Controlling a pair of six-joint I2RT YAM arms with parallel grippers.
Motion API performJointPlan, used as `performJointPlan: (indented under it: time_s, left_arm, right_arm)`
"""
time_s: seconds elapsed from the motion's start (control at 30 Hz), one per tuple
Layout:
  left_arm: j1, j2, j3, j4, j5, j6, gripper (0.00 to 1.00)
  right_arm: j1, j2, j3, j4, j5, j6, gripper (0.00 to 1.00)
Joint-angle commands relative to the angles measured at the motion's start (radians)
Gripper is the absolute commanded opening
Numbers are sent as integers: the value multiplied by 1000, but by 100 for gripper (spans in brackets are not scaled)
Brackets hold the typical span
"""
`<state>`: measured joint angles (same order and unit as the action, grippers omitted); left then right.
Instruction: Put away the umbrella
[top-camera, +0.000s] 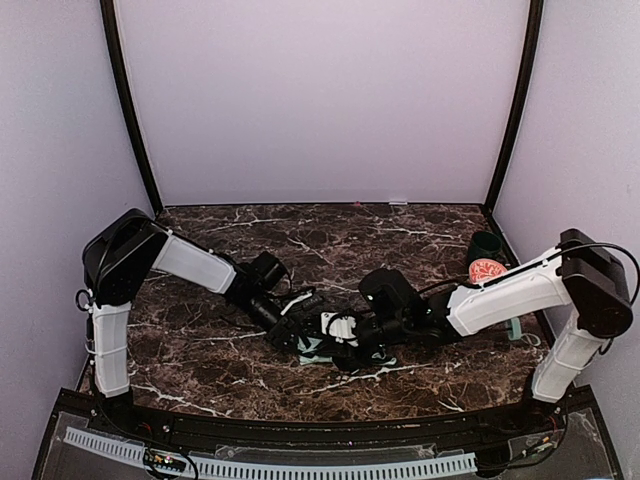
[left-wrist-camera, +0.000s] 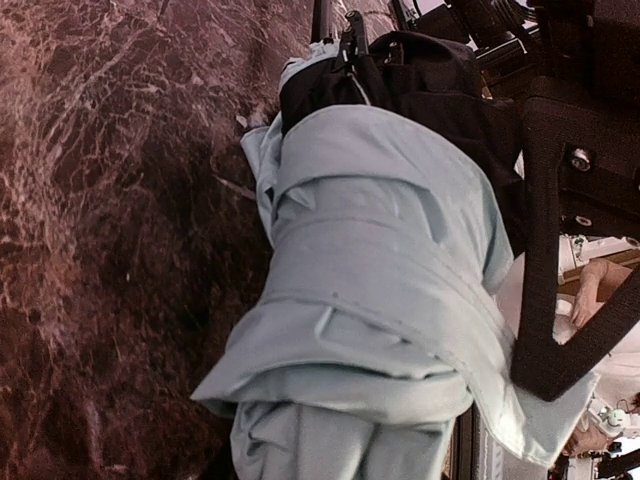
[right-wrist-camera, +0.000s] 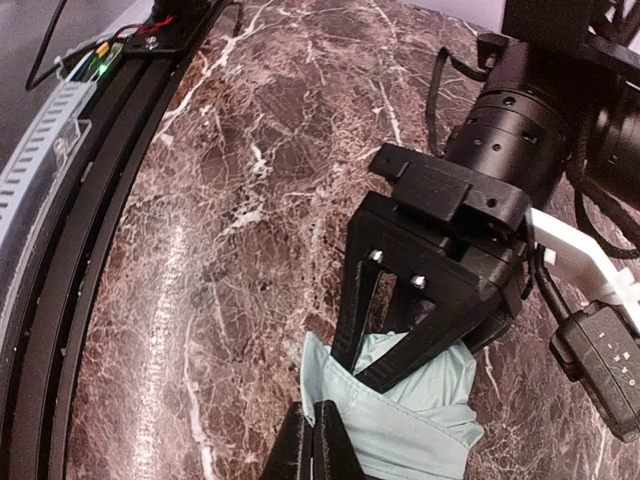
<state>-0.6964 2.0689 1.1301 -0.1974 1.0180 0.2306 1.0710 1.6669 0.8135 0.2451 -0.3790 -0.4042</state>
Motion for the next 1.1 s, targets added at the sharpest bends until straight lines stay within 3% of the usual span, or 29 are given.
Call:
performJointPlan:
  time_s: [0.0,0.33,0.53,0.87,1.07]
  left_arm:
    - [64,48,7,-68,-144,-2,0]
    - [75,62,15,-90,-148,20,0]
    - [75,60,30,-121,-173,46,0]
    - [75,21,21,-152,-176,82,0]
    - [75,20,20,-158,-188,87,0]
  right_arm:
    - [80,-5,29,-139,-72,-108,0]
    - [85,132,30,-205,31,-111,0]
    - [85,108,27,-278,125,-127,0]
    - [86,156,60,-344,440,-55,18]
    - [86,56,55,-326,342,-39,24]
